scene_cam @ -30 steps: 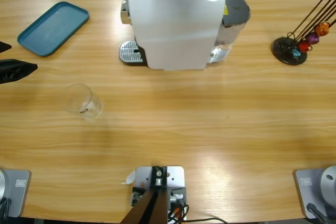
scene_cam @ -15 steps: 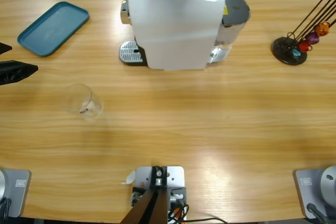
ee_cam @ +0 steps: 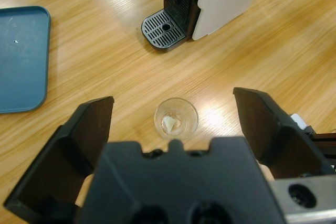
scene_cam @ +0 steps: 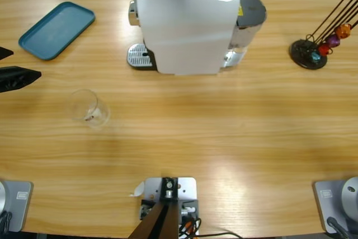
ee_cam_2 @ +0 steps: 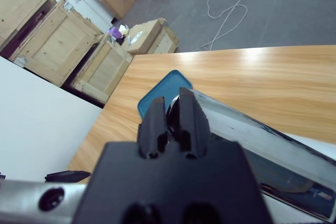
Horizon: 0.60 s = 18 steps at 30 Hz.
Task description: Pour coffee
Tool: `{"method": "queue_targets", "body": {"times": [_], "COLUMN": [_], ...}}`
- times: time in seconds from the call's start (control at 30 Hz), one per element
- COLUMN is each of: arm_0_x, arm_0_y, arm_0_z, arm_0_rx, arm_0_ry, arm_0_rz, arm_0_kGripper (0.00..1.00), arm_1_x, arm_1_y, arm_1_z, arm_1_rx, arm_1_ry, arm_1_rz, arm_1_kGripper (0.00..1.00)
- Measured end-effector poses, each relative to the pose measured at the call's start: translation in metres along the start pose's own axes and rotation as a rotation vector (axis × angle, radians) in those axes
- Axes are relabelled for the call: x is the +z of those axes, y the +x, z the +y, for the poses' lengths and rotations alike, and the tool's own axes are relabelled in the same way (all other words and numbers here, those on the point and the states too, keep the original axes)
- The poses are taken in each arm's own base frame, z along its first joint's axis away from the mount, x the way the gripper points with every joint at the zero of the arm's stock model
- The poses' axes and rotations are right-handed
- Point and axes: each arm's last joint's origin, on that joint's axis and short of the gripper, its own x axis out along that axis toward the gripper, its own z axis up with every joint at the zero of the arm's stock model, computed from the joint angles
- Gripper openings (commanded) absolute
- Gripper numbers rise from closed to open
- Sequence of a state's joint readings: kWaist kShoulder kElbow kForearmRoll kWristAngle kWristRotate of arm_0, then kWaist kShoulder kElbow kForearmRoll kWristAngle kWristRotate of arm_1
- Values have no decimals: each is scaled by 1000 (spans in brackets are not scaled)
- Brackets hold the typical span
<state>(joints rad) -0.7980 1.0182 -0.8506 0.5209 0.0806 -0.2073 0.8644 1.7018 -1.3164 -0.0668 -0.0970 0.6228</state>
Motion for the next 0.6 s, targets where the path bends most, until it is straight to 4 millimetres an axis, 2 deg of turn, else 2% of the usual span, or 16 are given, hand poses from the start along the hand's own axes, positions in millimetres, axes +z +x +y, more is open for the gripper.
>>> {"method": "queue_targets", "body": {"times": [0.43, 0.6], "arm_0_x": [0, -1], "arm_0_y": [0, 1], "arm_0_z": [0, 0], "arm_0_rx": [0, 1], "arm_0_ry": [0, 0], "arm_0_rz": [0, 4], "arm_0_kGripper": [987, 987], "arm_1_x": [-16, -33], "arm_1_y": [17, 29], "arm_1_z": [-6, -14], "arm_1_rx": [7, -14], "arm_1_ry": [-4, -11], "arm_1_rz": [15, 63], "arm_1_kGripper": [0, 0]}}
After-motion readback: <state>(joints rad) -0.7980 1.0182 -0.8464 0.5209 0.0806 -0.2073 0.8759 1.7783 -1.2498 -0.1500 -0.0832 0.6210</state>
